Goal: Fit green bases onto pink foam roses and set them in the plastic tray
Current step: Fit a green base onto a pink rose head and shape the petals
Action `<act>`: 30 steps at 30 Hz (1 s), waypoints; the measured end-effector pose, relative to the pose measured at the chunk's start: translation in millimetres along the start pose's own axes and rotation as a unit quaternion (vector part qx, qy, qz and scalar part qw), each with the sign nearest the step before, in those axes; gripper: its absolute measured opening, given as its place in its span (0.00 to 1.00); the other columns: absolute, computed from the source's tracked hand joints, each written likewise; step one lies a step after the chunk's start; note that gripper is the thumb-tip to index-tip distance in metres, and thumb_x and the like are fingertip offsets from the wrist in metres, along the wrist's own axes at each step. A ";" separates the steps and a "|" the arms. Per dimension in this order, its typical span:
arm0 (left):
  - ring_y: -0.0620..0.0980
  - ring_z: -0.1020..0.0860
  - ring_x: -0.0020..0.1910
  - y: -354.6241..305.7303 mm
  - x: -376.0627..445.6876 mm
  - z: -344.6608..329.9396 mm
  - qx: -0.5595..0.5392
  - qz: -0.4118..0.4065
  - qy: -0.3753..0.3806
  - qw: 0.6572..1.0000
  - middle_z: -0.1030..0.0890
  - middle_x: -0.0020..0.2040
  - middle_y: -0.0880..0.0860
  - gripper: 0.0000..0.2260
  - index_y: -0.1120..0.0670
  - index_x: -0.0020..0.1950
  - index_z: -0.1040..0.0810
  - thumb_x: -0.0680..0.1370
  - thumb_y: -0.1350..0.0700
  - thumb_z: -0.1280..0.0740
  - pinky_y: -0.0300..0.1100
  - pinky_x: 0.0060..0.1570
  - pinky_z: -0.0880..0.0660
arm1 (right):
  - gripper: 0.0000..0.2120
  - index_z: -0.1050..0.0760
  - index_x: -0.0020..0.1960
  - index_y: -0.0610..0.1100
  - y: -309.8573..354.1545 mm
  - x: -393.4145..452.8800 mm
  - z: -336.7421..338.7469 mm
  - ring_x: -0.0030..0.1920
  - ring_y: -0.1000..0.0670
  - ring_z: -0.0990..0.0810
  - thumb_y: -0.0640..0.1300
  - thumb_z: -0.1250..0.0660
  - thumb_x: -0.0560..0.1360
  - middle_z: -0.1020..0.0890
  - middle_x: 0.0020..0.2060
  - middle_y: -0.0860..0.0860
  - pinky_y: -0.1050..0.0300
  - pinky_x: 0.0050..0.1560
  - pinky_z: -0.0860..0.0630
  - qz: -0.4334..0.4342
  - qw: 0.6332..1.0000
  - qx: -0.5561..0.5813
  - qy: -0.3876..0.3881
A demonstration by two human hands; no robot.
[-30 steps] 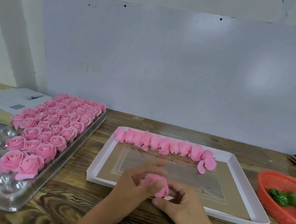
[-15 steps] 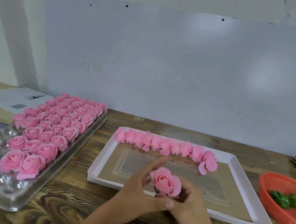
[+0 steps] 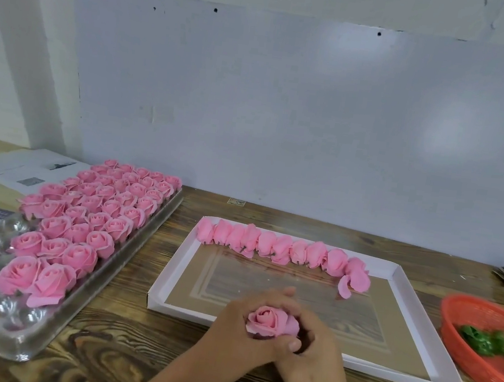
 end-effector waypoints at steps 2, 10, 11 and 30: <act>0.41 0.20 0.60 2.7 -0.5 2.6 -0.004 0.007 -0.005 1.000 0.18 0.58 0.39 0.27 0.34 0.63 0.23 0.66 0.49 0.20 0.33 0.58 0.26 | 0.19 0.20 0.50 0.65 -2.3 0.5 1.6 0.44 0.57 0.15 0.50 0.26 0.61 0.14 0.43 0.58 0.68 0.43 0.22 -0.013 0.999 0.029 -0.017; 0.41 0.22 0.64 -5.3 -0.1 10.0 -0.036 -0.006 -0.053 0.998 0.19 0.63 0.39 0.16 0.40 0.54 0.15 0.71 0.34 0.27 0.36 0.60 0.25 | 0.18 0.20 0.46 0.66 3.8 -0.5 0.2 0.41 0.60 0.17 0.45 0.22 0.65 0.15 0.40 0.60 0.71 0.39 0.25 0.008 1.000 -0.023 0.005; 0.40 0.23 0.65 -5.2 0.8 9.2 -0.034 -0.008 -0.049 0.998 0.17 0.60 0.40 0.13 0.44 0.48 0.13 0.72 0.37 0.29 0.38 0.62 0.27 | 0.19 0.19 0.47 0.65 5.1 -1.4 -1.5 0.43 0.61 0.17 0.42 0.23 0.67 0.15 0.41 0.60 0.71 0.40 0.25 0.016 0.999 -0.035 0.019; 0.50 0.17 0.57 20.9 5.1 15.2 -0.042 0.063 -0.076 0.994 0.14 0.54 0.49 0.20 0.43 0.57 0.16 0.66 0.46 0.20 0.58 0.63 0.22 | 0.15 0.16 0.48 0.45 -13.4 8.2 11.8 0.42 0.52 0.15 0.34 0.22 0.63 0.13 0.42 0.46 0.62 0.41 0.20 -0.058 0.981 0.178 -0.058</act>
Point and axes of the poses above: each hand's wrist, its own x-axis towards the middle knuckle, its own z-axis out of the back of the hand, y = z × x, the point moved 6 cm from there along x, towards the middle knuckle
